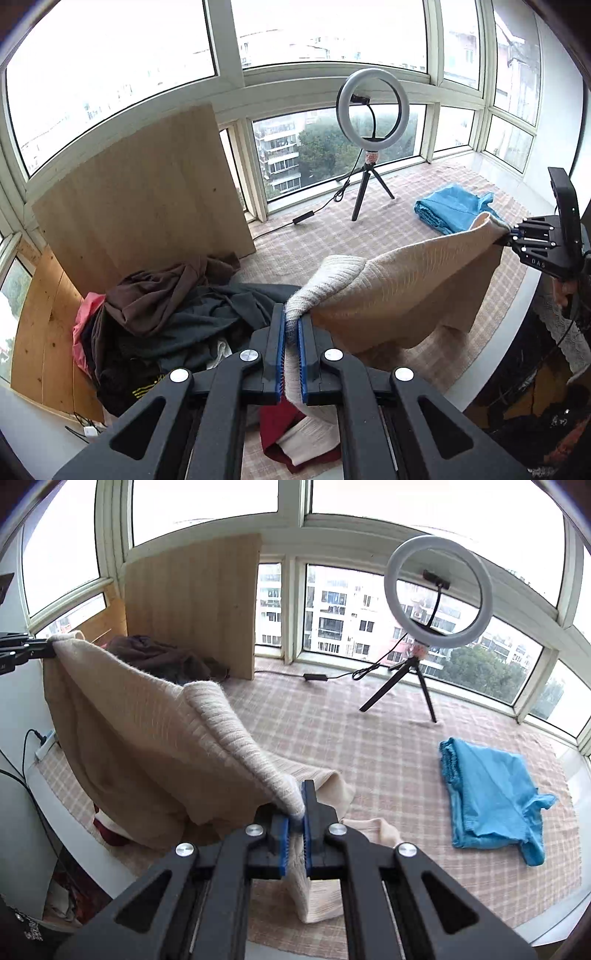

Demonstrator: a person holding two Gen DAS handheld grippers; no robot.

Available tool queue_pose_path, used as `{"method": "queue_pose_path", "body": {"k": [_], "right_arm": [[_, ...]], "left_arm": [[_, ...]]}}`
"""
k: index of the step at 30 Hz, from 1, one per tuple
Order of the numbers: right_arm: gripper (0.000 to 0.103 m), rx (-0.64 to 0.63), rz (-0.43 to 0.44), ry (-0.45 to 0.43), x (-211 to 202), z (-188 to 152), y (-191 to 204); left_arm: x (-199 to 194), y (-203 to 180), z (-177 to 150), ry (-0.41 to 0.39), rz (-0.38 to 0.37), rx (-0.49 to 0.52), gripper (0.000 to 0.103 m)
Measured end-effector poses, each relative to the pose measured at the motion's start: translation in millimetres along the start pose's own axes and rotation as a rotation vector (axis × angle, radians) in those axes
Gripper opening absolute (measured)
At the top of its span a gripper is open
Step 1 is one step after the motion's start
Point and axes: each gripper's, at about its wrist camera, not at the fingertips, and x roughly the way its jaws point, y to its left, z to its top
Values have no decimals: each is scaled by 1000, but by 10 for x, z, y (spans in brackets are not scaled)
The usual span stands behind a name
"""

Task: Fold clothes
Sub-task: 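Lift the cardigan high with both grippers and shake it out, then lay the cardigan flat on the cloth beside the blue garment with both grippers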

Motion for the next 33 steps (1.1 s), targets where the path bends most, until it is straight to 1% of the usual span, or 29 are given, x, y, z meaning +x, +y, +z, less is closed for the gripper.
{"method": "queue_pose_path", "body": {"k": [3,6,10,12,15,17,19,20,23,25,30,31,32,33], "right_arm": [[5,9,-112,-131,-785,365,-297],[5,18,-224,-263,-1571,731,-593],[5,28,-372,-435,-2604,1201,-977],[5,3,-420,-472,-2863,1150,-953],[5,-27,-444,-498,-3076,1105,-917],[5,-53,-456,-493,-3058,1126,-941],[5,-70,-453,-471,-2925,1186,-1031],[5,-71,-439,-448,-2788,1222,-1132],[5,-71,-398,-378,-2354,1326,-1438],[5,-60,-385,-279,-1671,1332,-1679],[5,-31,-349,-31,35,1345,-2283],[5,-26,-342,19,377,1348,-2404],[6,-20,-334,68,718,1350,-2525],[8,-14,-326,118,1059,1353,-2645]], "left_arm": [[-402,-244,507,-118,-10,87,5],[-830,-437,850,-211,-11,152,5],[-1262,-631,1059,-279,-4,210,5],[-1389,-698,1103,-298,9,230,6],[-1489,-784,1183,-318,37,250,6],[-1462,-813,1269,-316,59,253,6],[-1356,-808,1383,-298,79,247,6],[-1263,-797,1442,-282,91,244,6],[-816,-722,1594,-207,101,222,6],[-386,-667,1674,-137,110,209,6],[1268,-547,1665,68,98,172,6],[1681,-531,1602,122,81,162,7],[2118,-518,1520,180,60,150,10],[2555,-504,1438,238,39,138,12]]}}
